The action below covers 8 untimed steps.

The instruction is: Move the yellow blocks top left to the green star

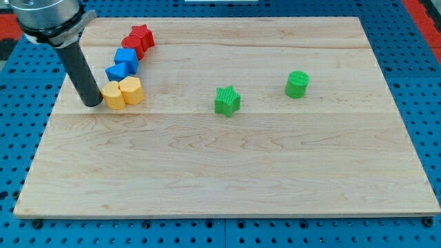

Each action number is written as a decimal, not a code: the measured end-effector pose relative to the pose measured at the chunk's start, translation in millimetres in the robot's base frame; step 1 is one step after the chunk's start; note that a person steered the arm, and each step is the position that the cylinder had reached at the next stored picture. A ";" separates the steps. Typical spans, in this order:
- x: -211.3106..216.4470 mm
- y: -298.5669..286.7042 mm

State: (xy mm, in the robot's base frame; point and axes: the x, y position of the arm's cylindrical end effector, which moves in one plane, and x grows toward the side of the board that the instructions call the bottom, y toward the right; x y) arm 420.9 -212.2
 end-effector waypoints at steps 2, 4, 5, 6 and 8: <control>-0.1 66.4; -0.5 87.8; -5.8 87.8; -8.6 89.2; -8.7 127.2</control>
